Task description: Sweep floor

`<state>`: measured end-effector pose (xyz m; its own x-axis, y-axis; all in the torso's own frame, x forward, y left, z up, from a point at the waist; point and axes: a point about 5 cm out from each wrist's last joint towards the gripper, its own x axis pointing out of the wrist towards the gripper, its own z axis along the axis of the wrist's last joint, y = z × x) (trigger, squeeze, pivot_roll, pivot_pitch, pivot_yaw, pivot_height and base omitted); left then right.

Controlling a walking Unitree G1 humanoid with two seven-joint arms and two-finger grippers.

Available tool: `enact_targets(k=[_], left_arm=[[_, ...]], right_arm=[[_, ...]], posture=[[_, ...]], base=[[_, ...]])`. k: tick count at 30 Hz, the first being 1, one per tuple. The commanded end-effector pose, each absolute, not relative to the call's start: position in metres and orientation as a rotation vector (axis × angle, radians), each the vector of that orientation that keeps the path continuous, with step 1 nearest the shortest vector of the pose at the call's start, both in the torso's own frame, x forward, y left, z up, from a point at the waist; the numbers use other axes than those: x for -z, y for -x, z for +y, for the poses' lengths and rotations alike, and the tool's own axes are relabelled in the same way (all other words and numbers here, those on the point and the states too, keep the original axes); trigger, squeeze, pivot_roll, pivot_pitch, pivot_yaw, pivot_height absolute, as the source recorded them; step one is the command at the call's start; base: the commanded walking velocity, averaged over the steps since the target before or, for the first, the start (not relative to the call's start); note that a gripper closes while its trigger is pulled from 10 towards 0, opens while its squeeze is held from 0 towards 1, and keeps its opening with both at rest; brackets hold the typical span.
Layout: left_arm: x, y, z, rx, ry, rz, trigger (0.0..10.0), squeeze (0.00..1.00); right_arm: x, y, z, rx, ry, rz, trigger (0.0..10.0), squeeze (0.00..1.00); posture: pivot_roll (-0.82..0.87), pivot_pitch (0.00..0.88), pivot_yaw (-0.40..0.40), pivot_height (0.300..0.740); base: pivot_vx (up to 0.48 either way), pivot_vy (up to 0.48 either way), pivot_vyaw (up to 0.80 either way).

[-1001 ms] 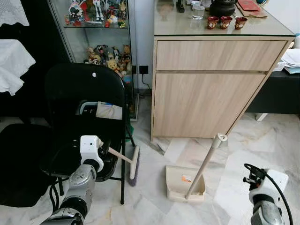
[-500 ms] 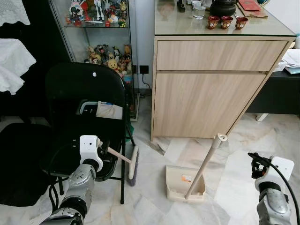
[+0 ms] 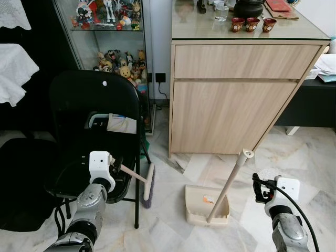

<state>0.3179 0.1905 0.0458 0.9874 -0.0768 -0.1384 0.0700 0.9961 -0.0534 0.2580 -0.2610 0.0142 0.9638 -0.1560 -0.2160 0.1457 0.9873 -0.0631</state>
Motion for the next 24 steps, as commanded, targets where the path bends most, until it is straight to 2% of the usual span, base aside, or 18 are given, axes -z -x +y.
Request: enact_targets(k=[1,18,22,24], left_arm=[[-0.043,-0.317,0.191,0.077,0.037,0.166,10.0,0.0],[-0.044,-0.318,0.191,0.079,0.036,0.162,10.0,0.0],[-0.044,-0.318,0.191,0.078,0.035,0.163,10.0,0.0],[-0.044,-0.318,0.19,0.08,0.036,0.162,10.0,0.0]], right_arm=[[-0.019,-0.261,-0.264,0.137,0.058,0.211,10.0,1.0],[-0.022,-0.269,-0.243,-0.049,0.009,0.198,10.0,1.0],[-0.024,-0.27,-0.245,-0.042,0.016,0.194,10.0,1.0],[-0.029,-0.274,-0.254,0.015,0.063,0.192,10.0,1.0]], posture=[[0.01,0.092,0.004,0.74],[0.01,0.091,0.004,0.74],[0.01,0.089,0.004,0.74],[0.01,0.087,0.004,0.74]], base=[[0.0,0.0,0.0],[0.0,0.0,0.0],[0.0,0.0,0.0],[0.0,0.0,0.0]])
